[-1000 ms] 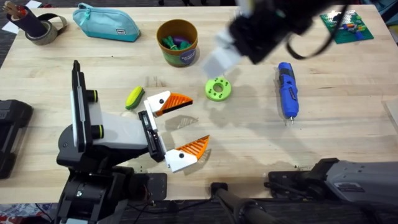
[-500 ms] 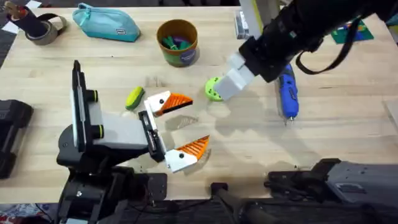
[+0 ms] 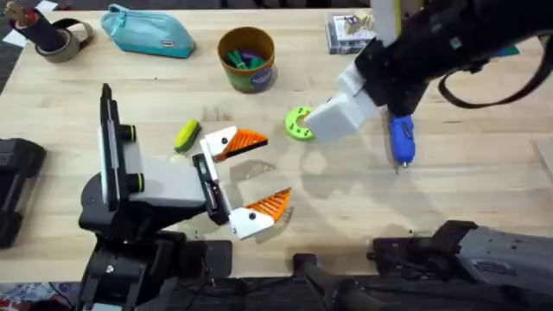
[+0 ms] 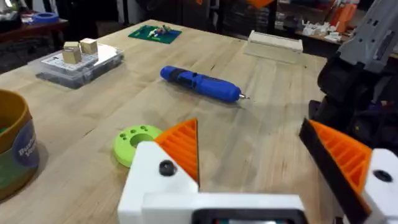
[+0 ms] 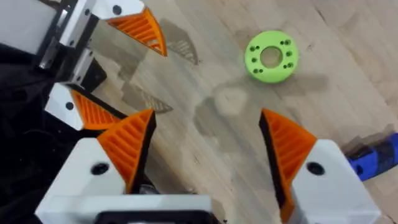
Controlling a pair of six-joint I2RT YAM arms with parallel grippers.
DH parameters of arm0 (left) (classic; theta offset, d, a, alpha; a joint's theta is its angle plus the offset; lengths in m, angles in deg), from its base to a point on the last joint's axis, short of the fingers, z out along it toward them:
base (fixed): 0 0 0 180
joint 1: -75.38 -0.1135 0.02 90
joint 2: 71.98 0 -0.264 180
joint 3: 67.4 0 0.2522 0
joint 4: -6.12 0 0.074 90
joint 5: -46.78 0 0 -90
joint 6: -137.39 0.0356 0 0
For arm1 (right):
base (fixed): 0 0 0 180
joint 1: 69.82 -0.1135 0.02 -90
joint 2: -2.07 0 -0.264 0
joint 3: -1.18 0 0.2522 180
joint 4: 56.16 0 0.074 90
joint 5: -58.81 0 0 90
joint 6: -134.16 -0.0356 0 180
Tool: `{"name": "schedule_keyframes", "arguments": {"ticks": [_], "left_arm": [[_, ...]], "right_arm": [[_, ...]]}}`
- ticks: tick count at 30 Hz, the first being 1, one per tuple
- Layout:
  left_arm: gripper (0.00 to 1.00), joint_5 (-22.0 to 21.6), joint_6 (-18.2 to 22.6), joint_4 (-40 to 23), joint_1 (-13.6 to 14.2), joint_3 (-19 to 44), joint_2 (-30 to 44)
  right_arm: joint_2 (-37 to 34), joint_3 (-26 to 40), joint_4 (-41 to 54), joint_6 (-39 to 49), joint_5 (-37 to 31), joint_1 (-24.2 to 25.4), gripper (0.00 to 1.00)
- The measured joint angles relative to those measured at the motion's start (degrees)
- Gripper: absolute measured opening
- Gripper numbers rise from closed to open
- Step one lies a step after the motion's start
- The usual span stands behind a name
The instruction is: Pick up the gripper from the table and insert it into the empty holder that is missing its gripper. Then pick up a screw, insert it into the mounting hole, and use the screwdriver to tighten it. Finally, clean up the table by picking up the vegetable and placing it into the bucket.
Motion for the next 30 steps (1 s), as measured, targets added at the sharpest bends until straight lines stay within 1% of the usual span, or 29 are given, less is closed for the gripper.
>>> {"name": "schedule_keyframes", "arguments": {"ticks": [3,4,5,9,10,11,17,21,26,30], "left_arm": [[0.992,0.0,0.0,0.0,0.0,0.0,0.0],[0.947,0.0,-0.2,0.0,0.0,0.0,0.0],[0.808,0.0,-0.2,0.0,0.0,0.0,0.0],[0.179,-0.1,-0.2,0.0,0.0,0.0,0.0],[0.066,-0.1,-0.1,0.0,0.0,0.0,0.0],[0.020,-0.1,-0.1,0.0,0.0,0.0,0.0],[0.006,-0.1,-0.2,0.0,0.0,0.0,0.0],[0.006,-0.1,-0.2,0.0,0.0,0.0,0.0],[0.006,-0.1,-0.2,0.0,0.0,0.0,0.0],[0.006,-0.1,-0.2,0.0,0.0,0.0,0.0]], "right_arm": [[0.0,-1.3,0.1,0.2,0.8,0.0,0.988],[0.0,-1.4,0.2,0.3,0.9,0.0,0.988],[0.0,-1.5,0.2,0.4,1.0,0.0,0.988],[0.0,-1.5,0.2,0.5,1.0,0.0,0.988],[0.0,-1.5,0.2,0.6,1.0,0.0,0.988],[0.0,-1.5,0.2,0.6,1.0,0.0,0.988],[0.0,-1.5,0.2,0.6,1.0,0.1,0.988],[0.0,-1.5,0.5,-1.0,-2.4,1.4,0.988],[0.0,-1.5,3.0,-5.4,-9.0,6.9,0.988],[0.0,-1.6,3.7,-7.3,-11.5,13.5,0.988]]}}
